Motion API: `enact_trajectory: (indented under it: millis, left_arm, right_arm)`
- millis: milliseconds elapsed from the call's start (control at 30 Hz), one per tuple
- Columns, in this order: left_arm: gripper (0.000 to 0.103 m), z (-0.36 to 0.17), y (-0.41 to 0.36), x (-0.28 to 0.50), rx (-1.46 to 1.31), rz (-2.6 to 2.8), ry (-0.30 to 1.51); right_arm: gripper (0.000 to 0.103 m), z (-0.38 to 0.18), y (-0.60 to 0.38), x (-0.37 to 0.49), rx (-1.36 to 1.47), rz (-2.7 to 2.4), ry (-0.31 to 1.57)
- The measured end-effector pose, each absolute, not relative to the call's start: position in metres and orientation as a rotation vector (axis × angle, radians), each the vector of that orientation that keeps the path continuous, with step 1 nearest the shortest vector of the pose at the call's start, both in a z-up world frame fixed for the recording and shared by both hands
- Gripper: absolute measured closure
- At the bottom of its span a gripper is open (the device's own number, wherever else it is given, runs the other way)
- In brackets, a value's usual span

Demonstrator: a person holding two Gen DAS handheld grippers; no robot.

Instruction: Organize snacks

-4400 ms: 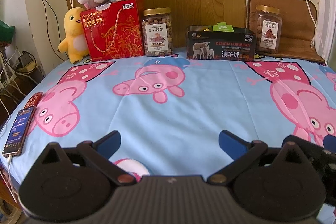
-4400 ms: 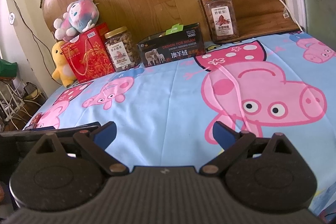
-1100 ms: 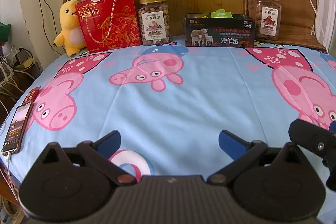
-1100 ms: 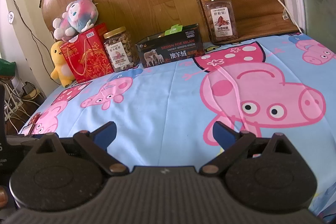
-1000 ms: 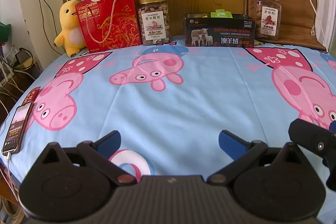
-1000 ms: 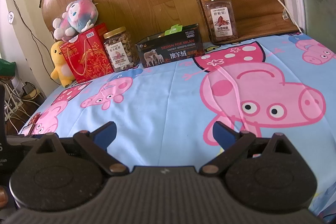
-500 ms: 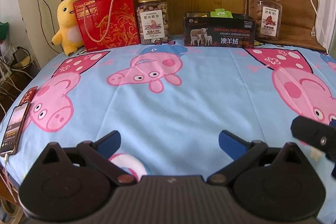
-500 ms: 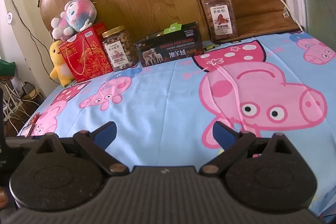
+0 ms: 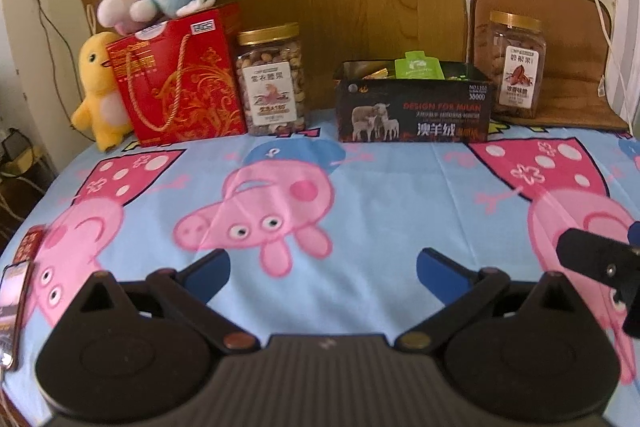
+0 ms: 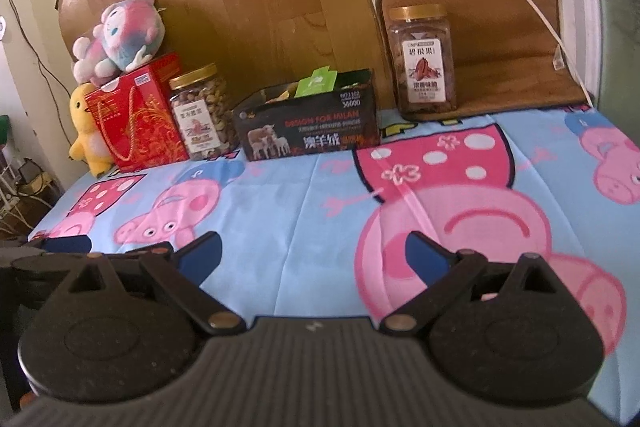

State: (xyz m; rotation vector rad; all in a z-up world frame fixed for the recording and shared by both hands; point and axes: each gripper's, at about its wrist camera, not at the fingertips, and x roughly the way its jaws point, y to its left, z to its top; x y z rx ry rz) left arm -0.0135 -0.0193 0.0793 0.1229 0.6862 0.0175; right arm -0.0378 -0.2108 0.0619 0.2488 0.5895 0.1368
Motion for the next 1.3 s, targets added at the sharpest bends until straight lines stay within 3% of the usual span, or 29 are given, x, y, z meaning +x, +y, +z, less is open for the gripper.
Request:
enact_trajectory:
  millis: [667,1300]
  left_arm:
    - [0.000,0.071,-0.036,0.060,0.121,0.022,0.723]
    - [0.000,0.070,-0.040,0.067,0.113,-0.003,0.712]
  right_arm:
    - [0.003,0.049,-0.223,0.027,0.259,0.128,0.637]
    - [0.003,0.045,-0.226,0.036,0.259,0.126,0.644]
